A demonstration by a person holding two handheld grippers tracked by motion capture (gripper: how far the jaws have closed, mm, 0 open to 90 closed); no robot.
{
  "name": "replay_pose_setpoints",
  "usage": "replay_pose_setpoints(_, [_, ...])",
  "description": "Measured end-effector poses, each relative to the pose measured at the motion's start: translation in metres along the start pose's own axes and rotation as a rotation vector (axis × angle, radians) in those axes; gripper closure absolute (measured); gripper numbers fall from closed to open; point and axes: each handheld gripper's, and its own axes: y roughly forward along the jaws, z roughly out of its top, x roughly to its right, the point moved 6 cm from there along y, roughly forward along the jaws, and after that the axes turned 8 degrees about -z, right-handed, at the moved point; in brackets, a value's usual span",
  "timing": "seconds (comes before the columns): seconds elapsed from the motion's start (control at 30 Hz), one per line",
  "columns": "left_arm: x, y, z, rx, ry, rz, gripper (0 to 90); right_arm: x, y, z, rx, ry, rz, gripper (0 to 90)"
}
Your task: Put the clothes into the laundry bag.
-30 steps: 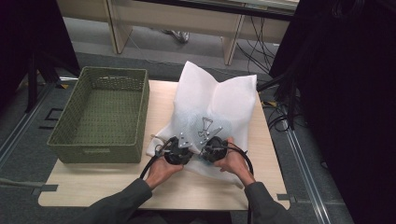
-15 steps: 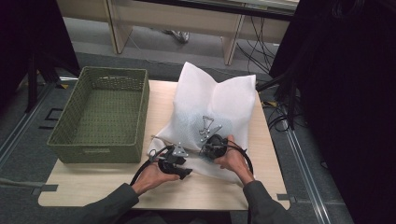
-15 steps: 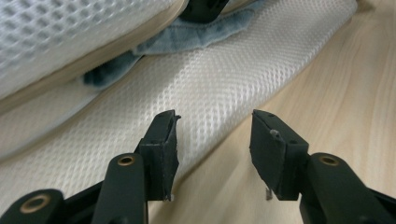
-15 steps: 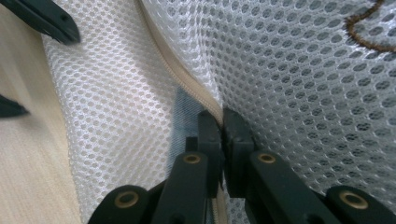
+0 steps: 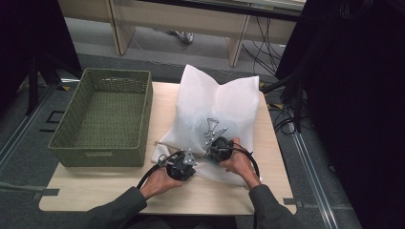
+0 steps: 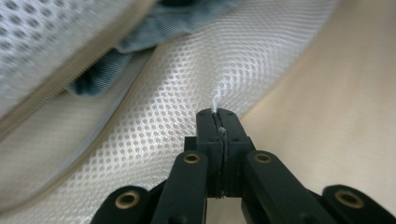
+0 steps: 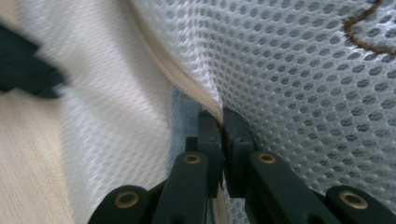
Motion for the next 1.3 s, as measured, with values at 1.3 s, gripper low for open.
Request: replay_pose_setpoints(1.3, [0.034,-0.004,-0.012,0.008,-0.013,-0.069,84.5,-0.022,-0.055,0.010,0.066,-0.111,0.000,88.5])
